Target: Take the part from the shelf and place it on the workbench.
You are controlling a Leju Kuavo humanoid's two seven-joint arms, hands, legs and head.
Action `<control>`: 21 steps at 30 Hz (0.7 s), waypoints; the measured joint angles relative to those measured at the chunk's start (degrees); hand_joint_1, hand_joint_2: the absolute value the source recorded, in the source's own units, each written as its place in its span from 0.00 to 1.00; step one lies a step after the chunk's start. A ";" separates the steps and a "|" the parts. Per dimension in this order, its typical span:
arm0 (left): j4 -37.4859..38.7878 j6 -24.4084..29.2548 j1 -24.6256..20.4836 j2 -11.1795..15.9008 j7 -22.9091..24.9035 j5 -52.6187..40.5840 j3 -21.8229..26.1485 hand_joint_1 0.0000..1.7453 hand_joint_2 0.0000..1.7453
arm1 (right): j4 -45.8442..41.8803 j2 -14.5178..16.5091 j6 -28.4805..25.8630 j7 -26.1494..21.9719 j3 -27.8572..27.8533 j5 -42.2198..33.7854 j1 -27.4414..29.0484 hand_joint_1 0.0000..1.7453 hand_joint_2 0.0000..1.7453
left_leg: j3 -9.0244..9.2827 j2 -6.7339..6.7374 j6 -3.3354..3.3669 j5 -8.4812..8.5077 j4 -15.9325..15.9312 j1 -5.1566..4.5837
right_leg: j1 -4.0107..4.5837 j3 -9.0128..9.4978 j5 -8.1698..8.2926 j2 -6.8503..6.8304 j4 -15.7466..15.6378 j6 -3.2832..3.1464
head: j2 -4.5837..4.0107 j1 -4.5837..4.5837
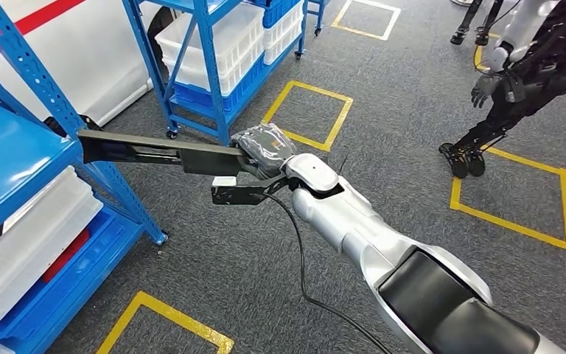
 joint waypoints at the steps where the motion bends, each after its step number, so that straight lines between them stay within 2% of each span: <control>1: 0.00 0.33 0.01 -0.03 0.25 -0.36 -0.16 0.00 1.00 | -0.05 -0.05 0.02 0.02 -0.01 -0.05 -0.01 1.00 1.00 | 0.06 0.79 0.39 0.13 -0.21 0.02 | 0.11 -1.12 -1.33 -2.05 2.27 0.18 | 0.00 0.00; 2: 0.00 0.67 0.08 -0.02 0.54 -0.74 -0.31 0.00 1.00 | -0.11 -0.05 0.04 0.04 -0.01 -0.08 0.01 1.00 1.00 | 0.07 1.59 0.64 0.15 -0.28 -0.17 | 0.20 -2.80 -3.18 -4.31 5.76 0.33 | 0.00 0.00; 3: 0.00 0.94 0.20 -0.01 0.78 -1.03 -0.44 0.00 1.00 | -0.17 -0.04 0.05 0.07 -0.01 -0.09 0.09 1.00 1.00 | 0.04 2.44 0.81 0.12 -0.29 -0.33 | 0.13 -4.77 -5.00 -5.49 9.81 0.47 | 0.00 0.00; 4: 0.00 1.09 0.32 0.01 0.95 -1.22 -0.54 0.00 1.00 | -0.21 -0.04 0.06 0.07 -0.01 -0.10 0.24 1.00 1.00 | 0.02 3.30 0.86 0.07 -0.28 -0.45 | 0.03 -6.46 -6.26 -6.01 13.31 0.54 | 0.00 0.00; 5: 0.00 1.18 0.38 0.03 1.07 -1.39 -0.63 0.00 1.00 | -0.23 -0.07 0.05 0.11 -0.01 -0.10 0.44 1.00 1.00 | 0.04 4.16 0.88 0.00 -0.28 -0.54 | -0.05 -7.30 -6.57 -6.21 15.16 0.55 | 0.00 0.00; 6: 0.00 1.25 0.38 0.05 1.16 -1.54 -0.75 0.00 1.00 | -0.24 -0.09 0.04 0.21 -0.01 -0.07 0.60 1.00 1.00 | 0.09 4.99 0.86 -0.08 -0.28 -0.60 | -0.09 -6.89 -5.81 -6.37 14.62 0.47 | 0.00 0.00; 7: 0.00 1.29 0.36 0.05 1.24 -1.69 -0.91 0.00 1.00 | -0.26 -0.12 0.03 0.33 -0.01 -0.04 0.71 1.00 1.00 | 0.21 5.78 0.78 -0.18 -0.28 -0.65 | -0.05 -5.24 -4.23 -6.78 11.73 0.28 | 0.00 0.00; 9: 0.00 1.36 0.32 0.02 1.50 -2.03 -1.36 0.00 1.00 | -0.52 -0.12 -0.01 0.63 -0.01 0.04 0.75 1.00 1.00 | 0.50 7.17 0.46 -0.52 -0.23 -0.90 | 0.58 -0.56 -1.28 -9.41 3.41 -0.50 | 0.00 0.00; 10: 0.00 1.40 0.29 0.00 1.65 -2.17 -1.56 0.00 1.00 | -0.73 -0.09 -0.03 0.71 -0.01 0.09 0.73 1.00 1.00 | 0.62 7.80 0.23 -0.70 -0.21 -1.05 | 0.99 0.99 -0.61 -10.50 0.47 -0.97 | 0.00 0.00; 11: 0.00 1.43 0.23 -0.02 1.83 -2.28 -1.74 0.00 1.00 | -0.91 -0.10 -0.04 0.80 -0.01 0.14 0.74 1.00 1.00 | 0.74 8.43 -0.02 -0.89 -0.21 -1.20 | 1.35 1.69 -0.50 -11.10 -1.01 -1.36 | 0.00 -0.01; 13: 0.00 1.45 0.02 -0.06 2.07 -2.35 -1.94 0.00 1.00 | -1.06 -0.27 -0.05 0.91 -0.03 0.29 0.83 1.00 1.00 | 1.11 9.76 -0.62 -1.16 -0.36 -1.32 | 1.58 1.70 -0.54 -9.86 -1.53 -1.94 | 0.00 -0.01; 14: 0.00 1.45 -0.10 -0.08 2.15 -2.36 -2.02 0.00 1.00 | -1.10 -0.41 -0.06 0.97 -0.05 0.35 0.91 1.00 1.00 | 1.28 9.64 -0.96 -1.48 -0.23 -1.23 | 1.45 1.89 -0.41 -9.09 -1.81 -2.20 | 0.00 -0.01; 15: 0.00 1.45 -0.19 -0.09 2.18 -2.37 -2.10 0.00 1.00 | -1.15 -0.52 -0.07 1.03 -0.07 0.42 0.93 1.00 1.00 | 1.13 8.61 -1.24 -2.19 0.55 -1.11 | 1.26 2.13 -0.26 -8.38 -2.12 -2.54 | 0.00 -0.01; 16: 0.00 1.46 -0.23 -0.10 2.18 -2.39 -2.20 0.00 1.00 | -1.25 -0.52 -0.07 1.09 -0.09 0.45 0.93 1.00 1.00 | 0.41 6.98 -1.45 -3.44 2.48 -0.98 | 1.02 2.37 -0.12 -7.70 -2.43 -2.89 | 0.00 -0.01; 17: 0.00 1.46 -0.19 -0.09 2.19 -2.40 -2.27 0.00 1.00 | -1.33 -0.46 -0.08 1.13 -0.09 0.48 0.97 1.00 1.00 | -1.09 4.97 -1.59 -5.20 5.82 -0.85 | 0.85 2.52 -0.04 -6.93 -2.56 -3.14 | 0.00 -0.01; 18: 0.00 1.46 -0.12 -0.09 2.22 -2.43 -2.32 0.00 1.00 | -1.38 -0.40 -0.07 1.16 -0.08 0.51 1.04 1.00 1.00 | -3.06 3.56 -1.68 -7.02 9.90 -0.83 | 0.80 2.54 -0.03 -6.11 -2.57 -3.33 | 0.00 -0.01; 19: 0.00 1.47 -0.04 -0.09 2.26 -2.46 -2.34 0.00 1.00 | -1.43 -0.34 -0.07 1.17 -0.07 0.55 1.22 1.00 1.00 | -5.04 2.87 -1.76 -8.31 13.69 -0.82 | 0.80 2.54 -0.04 -5.20 -2.53 -3.41 | 0.00 -0.02; 20: 0.00 1.49 0.01 -0.08 2.33 -2.51 -2.36 0.00 1.00 | -1.43 -0.34 -0.07 1.18 -0.06 0.58 1.45 1.00 1.00 | -6.46 2.60 -1.83 -8.64 16.03 -0.81 | 0.81 2.54 -0.05 -4.24 -2.45 -3.43 | 0.00 -0.02; 21: 0.00 1.55 0.01 -0.06 2.46 -2.61 -2.39 0.00 1.00 | -1.43 -0.38 -0.07 1.18 -0.06 0.60 1.66 1.00 1.00 | -6.80 2.51 -1.86 -7.64 15.92 -0.79 | 0.79 2.55 -0.08 -3.30 -2.30 -3.39 | 0.00 -0.02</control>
